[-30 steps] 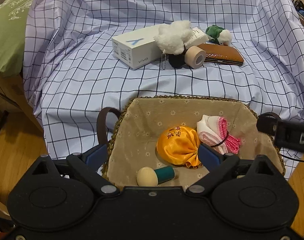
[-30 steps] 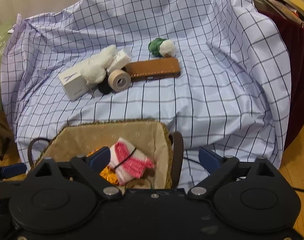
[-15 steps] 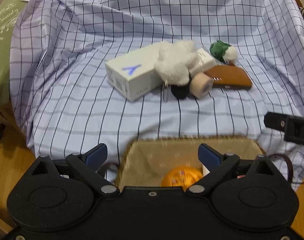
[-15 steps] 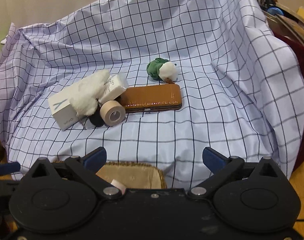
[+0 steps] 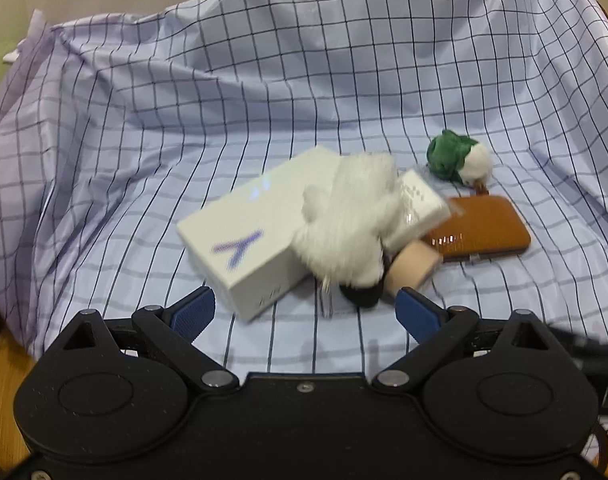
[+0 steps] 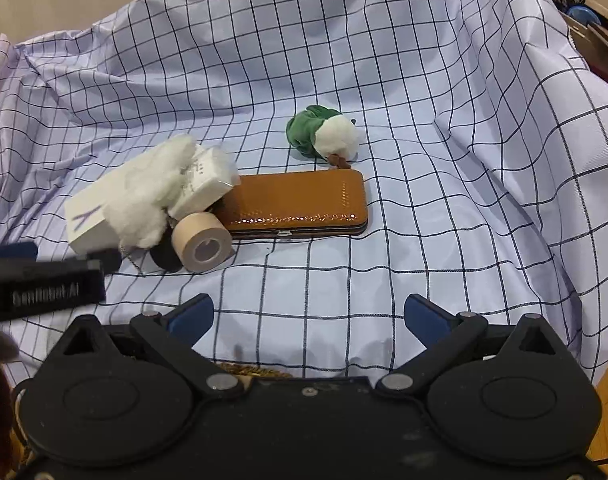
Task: Organize soft objects
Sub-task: 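Move both tools toward the cotton plush and white tissue pack on the cloth, then grasp the white tissue pack with the right tool while the left tool grasps the cotton plush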
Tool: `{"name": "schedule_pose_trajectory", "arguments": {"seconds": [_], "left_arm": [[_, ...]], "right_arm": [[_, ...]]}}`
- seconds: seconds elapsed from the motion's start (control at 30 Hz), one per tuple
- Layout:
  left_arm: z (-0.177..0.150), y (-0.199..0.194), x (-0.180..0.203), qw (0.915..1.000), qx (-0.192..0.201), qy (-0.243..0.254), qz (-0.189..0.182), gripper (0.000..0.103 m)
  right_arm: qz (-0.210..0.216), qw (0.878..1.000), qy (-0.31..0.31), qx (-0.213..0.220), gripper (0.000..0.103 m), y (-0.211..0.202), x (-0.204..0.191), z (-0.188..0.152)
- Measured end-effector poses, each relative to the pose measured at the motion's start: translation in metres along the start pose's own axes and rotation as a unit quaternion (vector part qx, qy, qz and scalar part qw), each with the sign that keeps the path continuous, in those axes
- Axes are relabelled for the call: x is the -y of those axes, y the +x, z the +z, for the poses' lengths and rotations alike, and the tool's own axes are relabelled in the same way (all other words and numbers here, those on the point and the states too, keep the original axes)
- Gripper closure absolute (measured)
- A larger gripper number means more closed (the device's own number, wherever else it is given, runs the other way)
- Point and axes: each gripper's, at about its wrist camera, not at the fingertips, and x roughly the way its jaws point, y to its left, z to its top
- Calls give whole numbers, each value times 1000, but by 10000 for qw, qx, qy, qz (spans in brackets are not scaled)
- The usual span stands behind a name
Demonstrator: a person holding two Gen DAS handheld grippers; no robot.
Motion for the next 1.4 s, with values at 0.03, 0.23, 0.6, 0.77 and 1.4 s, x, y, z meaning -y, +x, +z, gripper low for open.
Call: {"name": "schedule_pose_trajectory", "arguments": {"seconds": [0.03, 0.23, 0.6, 0.77, 1.4], "left_arm": [[3, 3, 1, 10000, 11, 13, -13, 9], [17, 22, 15, 9997, 61, 194, -122, 19], [28, 51, 19, 9993, -178, 129, -290, 37], [33, 55, 12, 9986, -220, -98, -479, 52], [1, 25, -6, 9960, -373, -65, -812, 64]], "right_arm": [[-2, 10000, 2, -32, 1, 3, 1, 0], [-18, 9998, 66, -172, 1, 17, 5, 0], [35, 9994, 214, -274, 1, 28, 12, -4], [92, 9992, 248, -292, 1, 31, 11, -5], [4, 9993, 167, -341, 2, 35, 5, -9]]}}
